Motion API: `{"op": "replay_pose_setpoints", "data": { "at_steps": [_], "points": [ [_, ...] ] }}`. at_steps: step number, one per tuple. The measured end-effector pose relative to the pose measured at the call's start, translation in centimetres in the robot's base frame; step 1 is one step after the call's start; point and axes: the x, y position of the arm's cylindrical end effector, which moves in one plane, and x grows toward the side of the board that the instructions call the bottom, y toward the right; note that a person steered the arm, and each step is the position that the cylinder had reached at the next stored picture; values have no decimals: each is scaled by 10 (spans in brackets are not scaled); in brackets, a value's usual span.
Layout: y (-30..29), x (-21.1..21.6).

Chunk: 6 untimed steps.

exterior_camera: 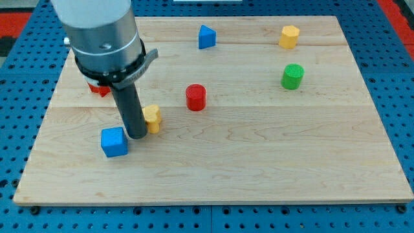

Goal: Move the yellow heart below the red circle

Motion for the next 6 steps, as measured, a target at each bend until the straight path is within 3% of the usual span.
{"op": "replay_pose_setpoints", "data": {
  "at_steps": [2, 4, 6],
  "points": [
    [-64, 24],
    [-21, 52],
    [-37, 52]
  ]
}}
